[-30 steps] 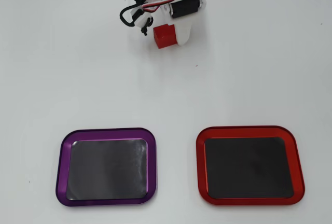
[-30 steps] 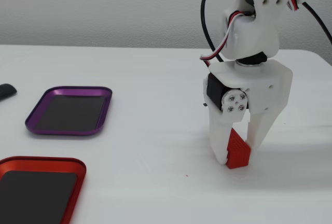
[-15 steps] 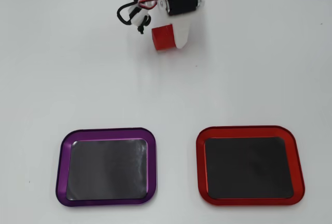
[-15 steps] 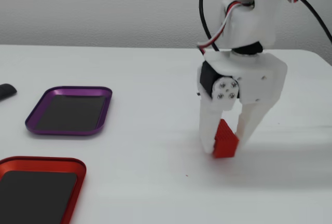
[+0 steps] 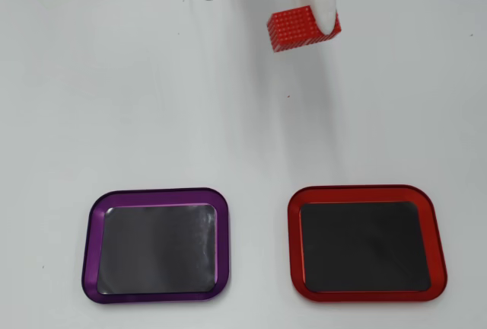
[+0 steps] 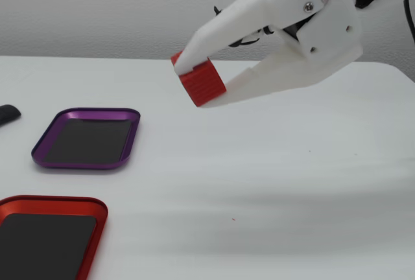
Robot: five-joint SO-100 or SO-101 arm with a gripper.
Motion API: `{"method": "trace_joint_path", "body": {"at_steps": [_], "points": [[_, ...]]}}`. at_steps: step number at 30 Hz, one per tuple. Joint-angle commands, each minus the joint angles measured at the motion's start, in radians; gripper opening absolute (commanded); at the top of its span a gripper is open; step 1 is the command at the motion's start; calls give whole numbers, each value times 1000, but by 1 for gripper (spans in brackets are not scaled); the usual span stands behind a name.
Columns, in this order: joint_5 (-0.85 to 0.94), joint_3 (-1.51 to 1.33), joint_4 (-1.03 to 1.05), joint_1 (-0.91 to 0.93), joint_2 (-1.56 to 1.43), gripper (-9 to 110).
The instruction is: Grasp a red block and put it in the left red dish.
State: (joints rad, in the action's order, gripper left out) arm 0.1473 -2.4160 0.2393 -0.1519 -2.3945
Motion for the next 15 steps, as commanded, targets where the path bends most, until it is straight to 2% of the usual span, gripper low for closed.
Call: {"method": "trace_joint_path", "body": {"at_steps": [1, 4, 15], "points": [[0, -21, -164, -20, -8, -1], [-2, 2, -236, -20, 129, -1], [-3, 454, -275, -21, 782, 0]]}}
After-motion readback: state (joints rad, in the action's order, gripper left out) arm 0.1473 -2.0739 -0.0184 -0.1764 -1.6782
